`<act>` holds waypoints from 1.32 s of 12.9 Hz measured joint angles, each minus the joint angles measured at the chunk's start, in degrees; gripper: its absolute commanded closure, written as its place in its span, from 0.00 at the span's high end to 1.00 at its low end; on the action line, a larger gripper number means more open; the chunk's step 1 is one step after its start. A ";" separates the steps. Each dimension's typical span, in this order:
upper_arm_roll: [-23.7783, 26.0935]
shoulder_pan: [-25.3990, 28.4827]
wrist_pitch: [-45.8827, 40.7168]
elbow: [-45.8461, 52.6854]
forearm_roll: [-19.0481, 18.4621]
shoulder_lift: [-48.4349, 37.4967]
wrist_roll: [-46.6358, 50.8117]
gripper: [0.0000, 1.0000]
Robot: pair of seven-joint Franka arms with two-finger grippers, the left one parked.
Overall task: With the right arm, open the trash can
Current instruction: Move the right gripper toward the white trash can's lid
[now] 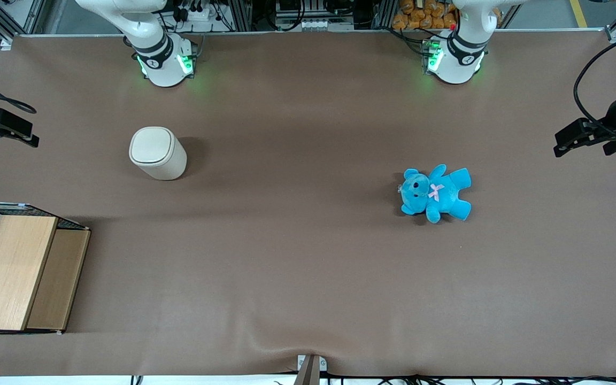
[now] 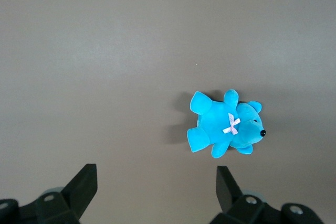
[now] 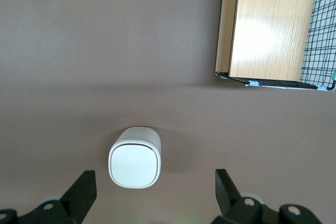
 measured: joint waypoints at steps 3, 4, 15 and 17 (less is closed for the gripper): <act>-0.02 0.00 -0.07 0.00 0.00 0.05 0.00 1.00; -0.02 0.00 -0.19 0.00 -0.01 0.06 0.00 1.00; 0.77 3.92 -4.98 -2.34 0.07 0.23 7.54 0.89; 0.88 4.71 -4.89 -4.11 0.17 0.23 8.15 0.68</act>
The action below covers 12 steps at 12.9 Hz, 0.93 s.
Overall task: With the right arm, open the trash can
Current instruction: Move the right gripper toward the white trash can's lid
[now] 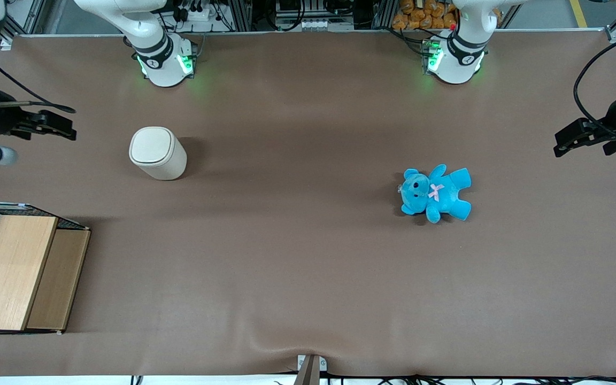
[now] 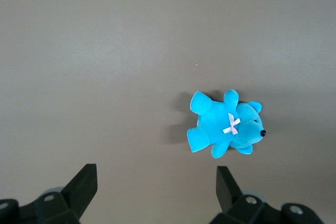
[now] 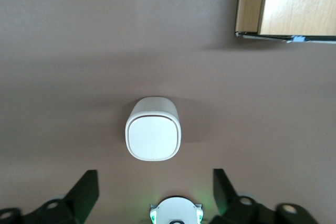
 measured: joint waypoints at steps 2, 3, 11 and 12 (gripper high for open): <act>0.02 0.81 1.37 -2.95 0.40 -0.26 1.69 0.46; 0.04 1.15 2.98 -5.26 0.49 -0.84 2.42 0.33; 0.24 1.38 14.20 -26.81 0.53 -9.69 3.39 0.00; 0.23 1.37 16.10 -29.70 0.53 -10.71 3.39 0.00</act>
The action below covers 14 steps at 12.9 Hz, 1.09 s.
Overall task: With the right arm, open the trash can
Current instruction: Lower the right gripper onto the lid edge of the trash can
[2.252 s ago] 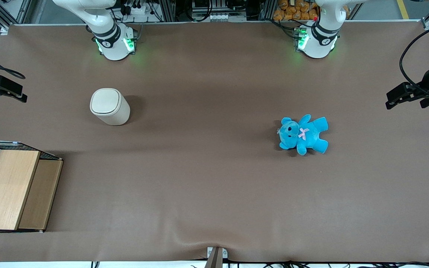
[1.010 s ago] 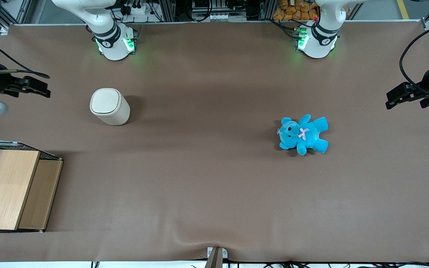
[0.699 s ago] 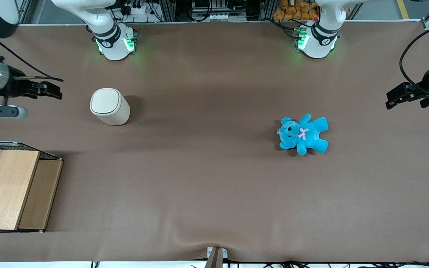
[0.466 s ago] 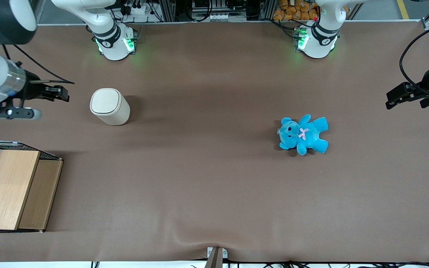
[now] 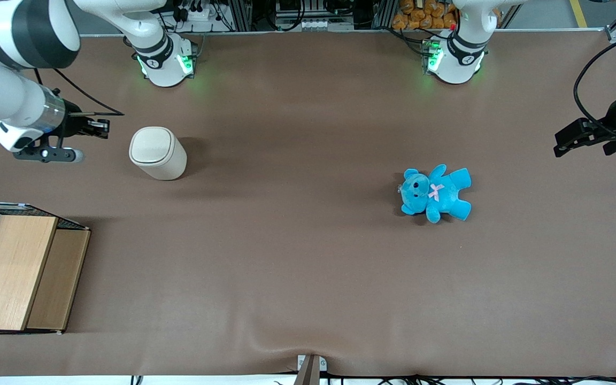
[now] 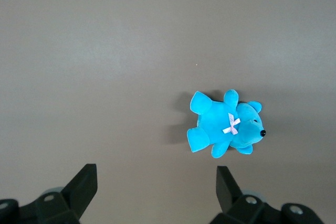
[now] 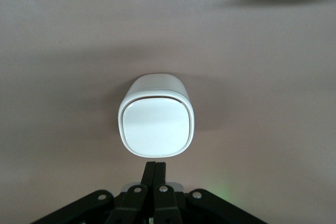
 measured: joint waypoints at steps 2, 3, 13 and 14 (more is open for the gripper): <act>-0.02 -0.01 4.60 -6.58 0.00 -2.37 -0.02 0.00; -0.03 -0.02 6.81 -9.72 -0.01 -3.58 -0.10 0.00; -1.20 -3.48 27.32 -26.19 -0.03 -5.41 -9.21 0.00; -1.15 -3.48 28.07 -27.00 -0.03 -5.25 -9.21 0.00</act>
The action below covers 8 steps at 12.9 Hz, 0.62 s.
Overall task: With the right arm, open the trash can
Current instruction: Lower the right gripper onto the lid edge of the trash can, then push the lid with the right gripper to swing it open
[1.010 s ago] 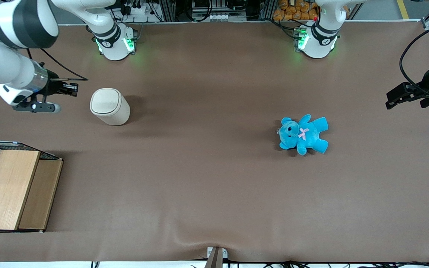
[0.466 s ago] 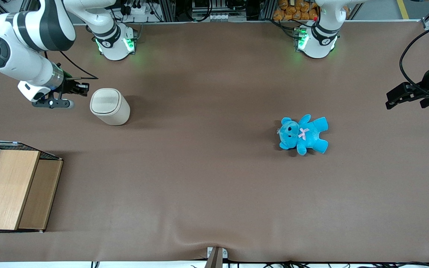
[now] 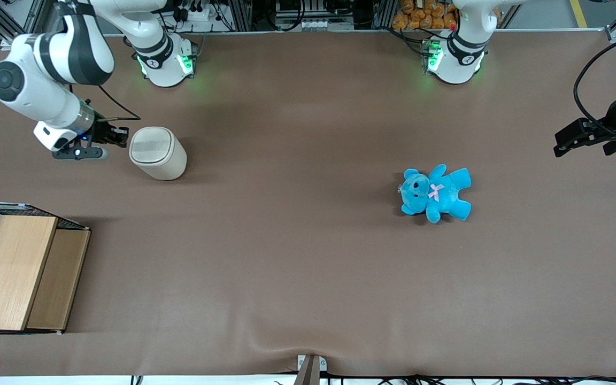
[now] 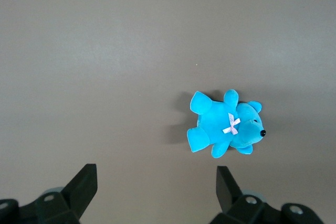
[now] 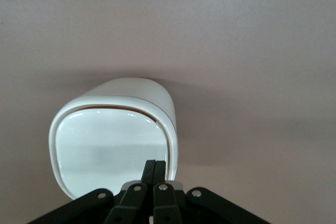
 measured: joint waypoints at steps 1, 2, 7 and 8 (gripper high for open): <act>0.01 0.00 0.38 -0.38 0.00 0.19 0.00 0.00; 0.02 0.00 0.60 -0.61 0.00 0.39 0.00 0.00; 0.07 0.00 3.02 -2.14 0.00 1.64 0.00 0.00; 0.07 0.00 3.38 -2.26 0.00 2.08 -0.01 0.00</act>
